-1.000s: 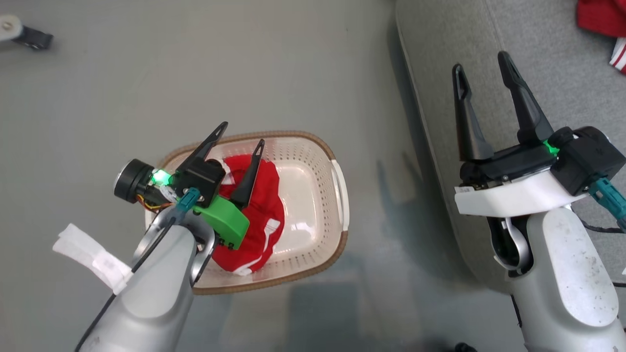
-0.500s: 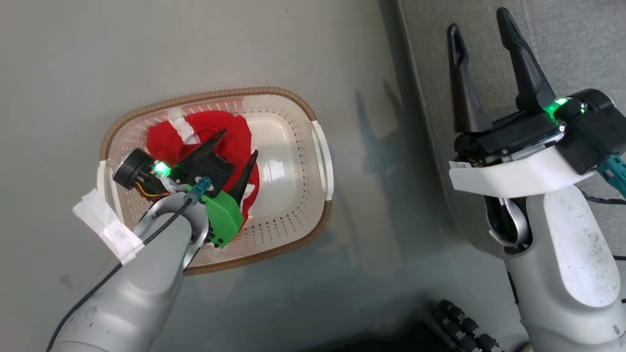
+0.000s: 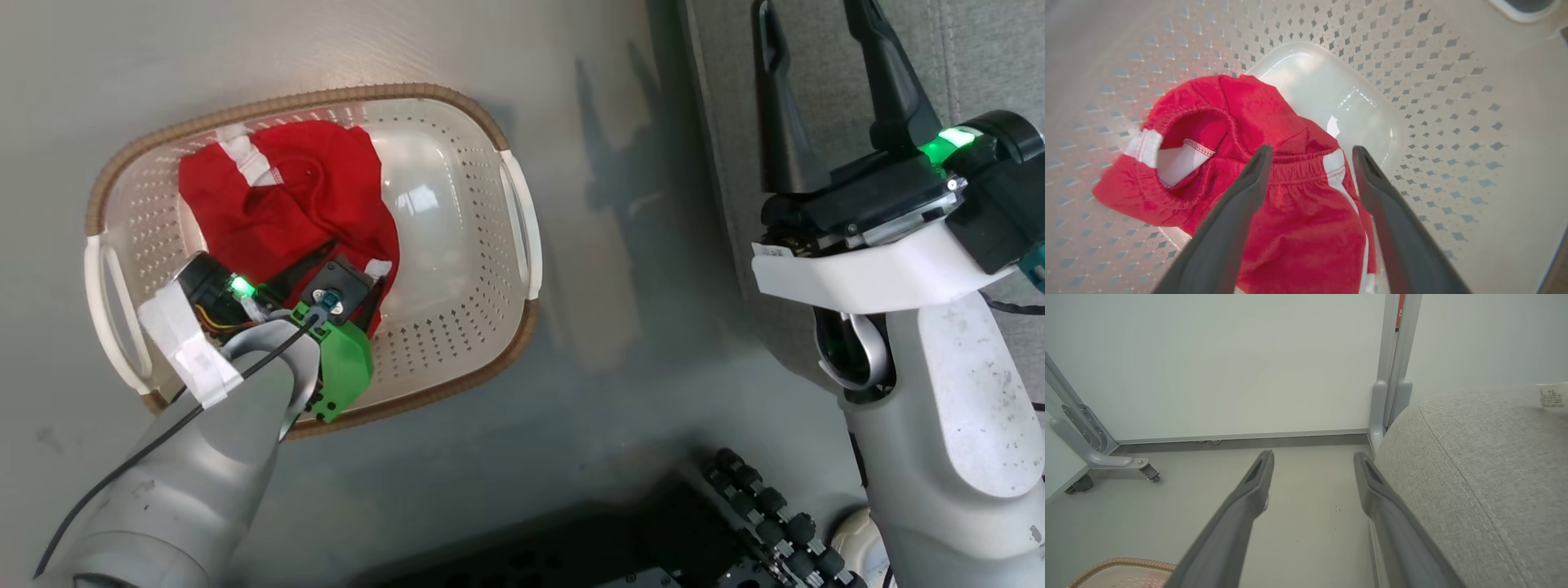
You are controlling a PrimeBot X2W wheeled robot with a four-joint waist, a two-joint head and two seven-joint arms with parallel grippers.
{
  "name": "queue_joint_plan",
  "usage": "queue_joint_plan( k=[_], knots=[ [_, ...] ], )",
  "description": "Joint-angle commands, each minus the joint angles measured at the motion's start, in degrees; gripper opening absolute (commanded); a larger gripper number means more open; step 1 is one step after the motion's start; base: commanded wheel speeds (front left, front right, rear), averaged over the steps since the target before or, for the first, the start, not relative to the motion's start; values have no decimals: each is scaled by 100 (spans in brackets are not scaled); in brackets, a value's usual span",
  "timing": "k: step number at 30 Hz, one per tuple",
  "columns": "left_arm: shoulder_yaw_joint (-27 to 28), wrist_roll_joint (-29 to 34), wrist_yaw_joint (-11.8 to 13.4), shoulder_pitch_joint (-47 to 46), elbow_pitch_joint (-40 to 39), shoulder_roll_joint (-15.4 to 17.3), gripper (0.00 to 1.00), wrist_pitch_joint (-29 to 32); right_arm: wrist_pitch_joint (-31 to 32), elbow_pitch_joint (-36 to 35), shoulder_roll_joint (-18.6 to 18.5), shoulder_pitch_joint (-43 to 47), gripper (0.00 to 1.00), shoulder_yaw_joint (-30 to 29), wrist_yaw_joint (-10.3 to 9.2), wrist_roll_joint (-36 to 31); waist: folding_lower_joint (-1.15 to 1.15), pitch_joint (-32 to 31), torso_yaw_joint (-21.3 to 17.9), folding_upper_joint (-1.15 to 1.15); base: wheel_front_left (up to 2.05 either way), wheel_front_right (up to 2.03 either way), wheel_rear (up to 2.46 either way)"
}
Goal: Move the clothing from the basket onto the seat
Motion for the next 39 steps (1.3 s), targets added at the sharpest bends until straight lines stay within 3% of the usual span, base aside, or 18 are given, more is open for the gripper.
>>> queue_joint_plan(
  k=[1,14,20,32,33,34,35,39],
  knots=[
    [-35,-22,-14,-208,169,-21,100,71,-1,-30,-12,-62,100,-17,-4,23,0,207,-58,0,0,0,0],
    [-467,-69,-13,-733,787,-145,100,419,-1,-185,-12,-142,100,-30,-4,36,0,697,-45,0,0,0,0],
    [-711,106,185,-903,862,-120,100,670,-1,-304,-12,-118,100,-8,-4,47,0,894,-81,0,0,0,0],
    [-908,145,283,-1099,901,-225,100,1131,-1,-444,-12,35,100,-88,-4,-20,0,1126,-58,0,0,0,0],
    [-925,151,285,-1130,902,-226,97,1126,-2,-453,-12,38,100,-93,-4,-36,0,1130,-50,0,0,0,0],
    [-931,148,299,-1153,902,-235,66,1092,-2,-455,-12,38,100,-96,-4,-42,0,1133,-43,0,0,0,0],
    [-949,149,311,-1159,901,-247,2,1087,-2,-454,-12,34,100,-96,-4,-57,0,1134,-36,0,0,0,0],
    [-996,157,321,-1186,902,-257,0,1012,-1,-428,-12,-12,100,-73,-4,-63,0,1120,-20,0,0,0,0]
  ],
)
